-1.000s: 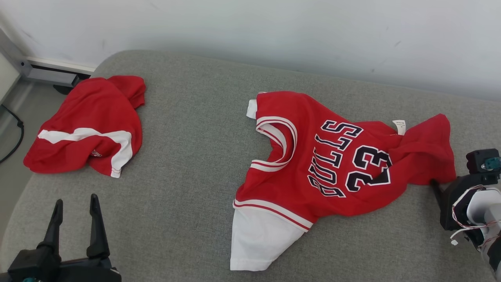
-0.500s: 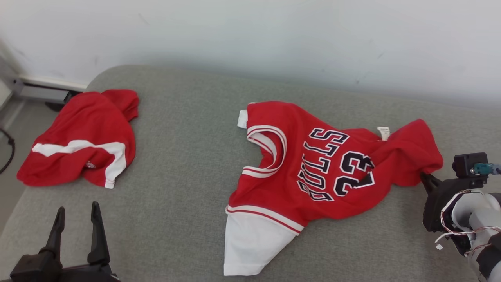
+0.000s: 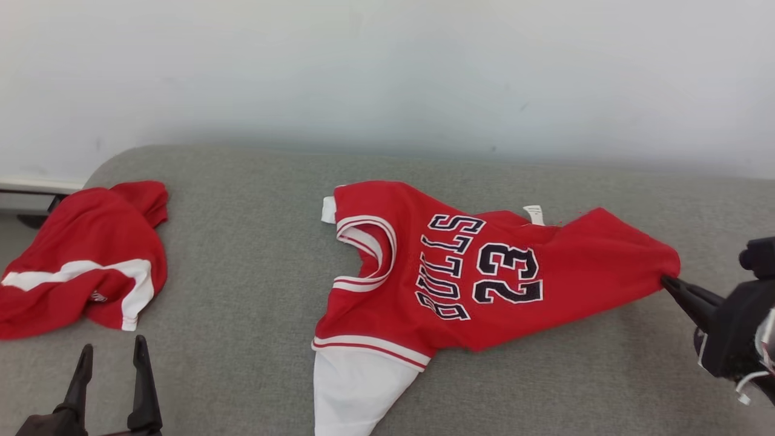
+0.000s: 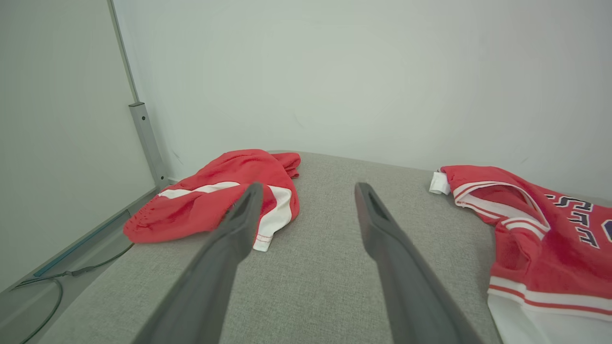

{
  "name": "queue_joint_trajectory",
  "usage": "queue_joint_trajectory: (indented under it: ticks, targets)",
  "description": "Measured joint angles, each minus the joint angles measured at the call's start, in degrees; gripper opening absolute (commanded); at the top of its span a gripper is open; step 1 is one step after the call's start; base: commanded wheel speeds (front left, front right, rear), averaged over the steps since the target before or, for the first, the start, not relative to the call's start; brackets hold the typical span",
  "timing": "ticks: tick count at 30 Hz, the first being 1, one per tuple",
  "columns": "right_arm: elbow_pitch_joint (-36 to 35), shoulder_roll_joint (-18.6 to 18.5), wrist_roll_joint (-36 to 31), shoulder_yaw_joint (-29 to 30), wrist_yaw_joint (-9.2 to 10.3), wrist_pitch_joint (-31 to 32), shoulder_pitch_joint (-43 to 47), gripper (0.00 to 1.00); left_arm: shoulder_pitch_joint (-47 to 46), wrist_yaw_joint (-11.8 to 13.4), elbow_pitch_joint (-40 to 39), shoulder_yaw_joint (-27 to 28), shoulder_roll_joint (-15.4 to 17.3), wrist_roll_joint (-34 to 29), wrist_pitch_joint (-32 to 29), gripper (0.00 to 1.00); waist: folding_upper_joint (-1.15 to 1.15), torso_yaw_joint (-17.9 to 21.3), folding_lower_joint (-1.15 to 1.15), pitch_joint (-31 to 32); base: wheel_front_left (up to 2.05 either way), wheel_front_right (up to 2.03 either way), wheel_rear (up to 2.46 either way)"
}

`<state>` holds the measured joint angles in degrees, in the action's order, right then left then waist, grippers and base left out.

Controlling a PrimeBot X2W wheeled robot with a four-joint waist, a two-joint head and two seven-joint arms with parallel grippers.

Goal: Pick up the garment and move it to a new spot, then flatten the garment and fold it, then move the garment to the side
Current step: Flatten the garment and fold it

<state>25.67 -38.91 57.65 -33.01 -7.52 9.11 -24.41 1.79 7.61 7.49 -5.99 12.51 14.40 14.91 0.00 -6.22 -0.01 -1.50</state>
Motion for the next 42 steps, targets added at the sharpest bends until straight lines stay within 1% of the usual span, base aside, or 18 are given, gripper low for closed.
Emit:
queue_joint_trajectory:
  ticks: [3,6,9,10,12,17,21,24,25,27,29,31,34,36,37,38,42]
  targets:
    - [-7.8,-2.69,2.12,4.01,0.0,4.64,4.88,0.0,0.1,0.01,0.01,0.01,0.22,0.16,0.0,1.0,0.0,1.01,0.0,0.66,0.0,0.0,0.0]
    - [-14.56,-4.16,3.45,8.33,0.0,9.43,10.17,0.0,0.1,0.03,-0.19,-0.08,0.31,0.18,-0.01,1.0,0.0,1.65,0.0,1.26,0.0,0.0,0.0]
    - [-18.5,-4.48,2.99,13.08,0.0,13.12,14.81,0.0,0.1,0.22,-0.24,-0.19,0.35,0.25,-0.01,1.0,0.0,2.01,0.0,1.52,0.0,0.0,0.0]
    - [-19.19,-4.37,1.74,14.34,0.0,14.4,16.24,0.0,0.1,0.26,-0.26,-0.23,0.35,0.26,-0.01,1.0,0.0,2.02,0.0,1.52,0.0,0.0,0.0]
    - [-20.11,-3.01,-0.75,16.96,0.01,16.77,18.75,0.0,0.1,0.29,-0.25,-0.37,0.33,0.32,-0.01,1.0,0.0,1.91,0.0,1.52,0.0,0.0,0.0]
    - [-23.34,3.22,-6.79,22.3,0.01,20.48,20.64,0.0,0.1,0.4,-0.21,-0.87,0.22,0.44,-0.01,1.0,0.0,1.37,0.01,1.26,0.0,0.0,0.0]
    - [-26.08,7.65,-10.16,25.5,0.01,21.63,19.4,0.0,-0.05,0.4,-0.08,-0.86,0.2,0.68,-0.01,1.0,0.0,0.48,0.01,0.97,0.0,0.0,0.0]
    - [-26.69,9.55,-13.04,26.87,0.01,21.67,16.22,0.0,-0.43,0.37,0.12,-1.02,0.19,0.7,-0.01,1.0,0.0,-0.31,0.01,0.74,0.0,0.0,0.0]
    - [-26.42,10.28,-13.61,27.05,0.01,21.67,14.83,0.0,-0.56,0.37,0.16,-1.07,0.19,0.7,-0.01,1.0,0.0,-0.55,0.01,0.65,0.0,0.0,0.0]
    - [-25.38,10.65,-16.94,26.52,0.01,21.36,12.1,0.0,-0.84,0.21,0.31,-1.26,0.18,0.71,-0.01,1.0,0.0,-1.04,0.01,0.43,0.0,0.0,0.0]
    - [-23.2,11.46,-17.89,25.76,0.02,21.09,8.93,0.0,-1.09,0.12,0.44,-1.34,0.09,0.71,-0.01,1.0,0.0,-1.46,0.01,0.16,0.0,0.0,0.0]
    - [-20.71,12.16,-19.31,23.71,0.01,20.84,5.86,0.0,-1.37,0.1,0.45,-1.58,-0.03,0.7,-0.01,1.0,0.0,-1.91,0.01,-0.14,0.0,0.0,0.0]
    - [-15.56,12.16,-21.61,19.97,0.01,19.81,0.74,0.0,-1.76,0.0,0.79,-1.82,-0.34,0.7,-0.01,1.0,0.0,-2.56,0.01,-0.7,0.0,0.0,0.0]
    - [-11.27,12.36,-23.46,16.77,0.01,18.47,-2.98,0.0,-2.33,-0.08,0.9,-2.3,-0.78,0.66,0.0,1.0,0.0,-3.08,0.01,-1.13,0.0,0.0,0.0]
    - [-6.44,13.32,-24.51,13.74,0.02,16.41,-6.47,0.0,-2.8,-0.19,1.19,-2.66,-1.05,0.64,0.0,1.0,0.0,-3.67,0.01,-1.56,0.0,0.0,0.0]
    - [-4.02,13.38,-25.97,11.74,0.01,15.43,-8.12,0.0,-3.09,-0.4,1.36,-2.86,-1.18,0.59,0.0,1.0,0.0,-4.01,0.01,-1.75,0.0,0.0,0.0]
    - [6.28,16.26,-27.19,7.24,0.01,9.9,-13.84,0.0,-4.08,-0.65,1.98,-3.42,-1.57,0.33,0.0,1.0,0.0,-5.43,0.01,-2.41,0.0,0.0,0.0]
